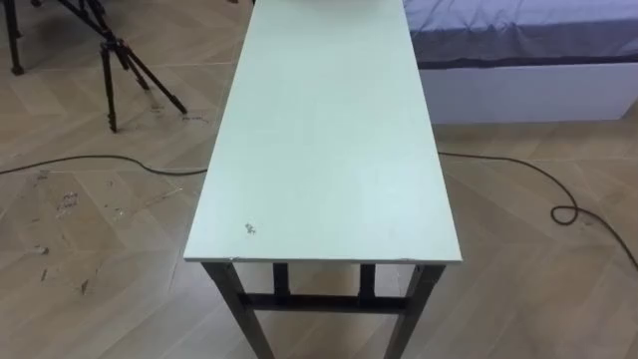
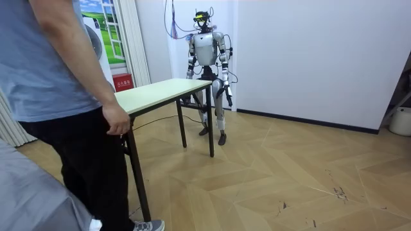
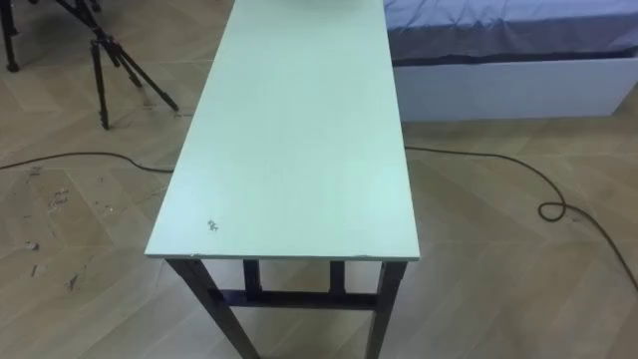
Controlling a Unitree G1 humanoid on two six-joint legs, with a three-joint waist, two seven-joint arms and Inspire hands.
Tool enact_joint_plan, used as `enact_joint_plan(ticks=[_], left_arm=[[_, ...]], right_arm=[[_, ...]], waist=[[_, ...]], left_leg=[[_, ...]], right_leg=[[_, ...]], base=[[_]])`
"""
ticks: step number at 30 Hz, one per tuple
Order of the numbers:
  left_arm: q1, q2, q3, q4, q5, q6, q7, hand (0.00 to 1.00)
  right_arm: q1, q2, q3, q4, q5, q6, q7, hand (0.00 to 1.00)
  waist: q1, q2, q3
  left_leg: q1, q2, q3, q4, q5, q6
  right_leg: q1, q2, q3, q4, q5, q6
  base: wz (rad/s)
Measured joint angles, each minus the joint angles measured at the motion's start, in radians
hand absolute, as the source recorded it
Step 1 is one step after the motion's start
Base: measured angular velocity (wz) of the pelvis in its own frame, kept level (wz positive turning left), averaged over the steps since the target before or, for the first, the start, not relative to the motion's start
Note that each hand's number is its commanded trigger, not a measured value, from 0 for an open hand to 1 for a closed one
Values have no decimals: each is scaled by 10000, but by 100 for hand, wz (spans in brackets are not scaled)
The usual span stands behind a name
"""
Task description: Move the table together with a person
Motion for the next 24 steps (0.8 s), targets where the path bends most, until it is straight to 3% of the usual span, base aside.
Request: enact_joint_plan(ticks=[7, 12, 15, 19, 21, 24], left_arm=[[33, 7, 100, 51, -261, 24, 8, 0], [59, 3, 119, 181, -1741, 189, -115, 0], [45, 5, 307, 553, -3138, 385, -806, 0], [14, 44, 511, 653, -3778, 680, -1737, 0], [22, 51, 486, 616, -4169, 826, -2139, 0], [154, 57, 353, -221, -5869, 1229, -2711, 0]], right_arm=[[3, 30, -7, 25, 16, 41, 89, 0], [41, 32, -46, 25, 121, 293, 109, 0], [46, 41, -204, 42, 167, 398, 420, 0], [45, 28, -460, 78, 156, 486, 940, 0], [46, -43, -497, -36, 218, 665, 1130, 0], [247, -134, -502, -1052, 1139, 1114, 1447, 0]], waist=[[13, -97, -9], [19, -46, -38], [13, 18, -65], [3, 45, -21], [5, 115, -5], [-14, 196, 5]], left_leg=[[6, 1, 0, 6, 0, 0], [6, 0, 3, 13, -22, 13], [19, 2, 17, 18, -24, 15], [-53, 17, -52, 137, -49, 31], [-90, 37, -55, 248, -125, 51], [-371, 94, -97, 737, -377, 124]], right_leg=[[2, -1, -6, 34, 2, 0], [9, -2, 0, 35, 7, 8], [16, -8, 13, 57, 12, 12], [20, -4, -61, 95, 13, 12], [-16, -6, -76, 190, 13, 13], [-68, -10, -105, 225, 11, 61]], base=[[0], [0], [0], [5], [0], [1]])
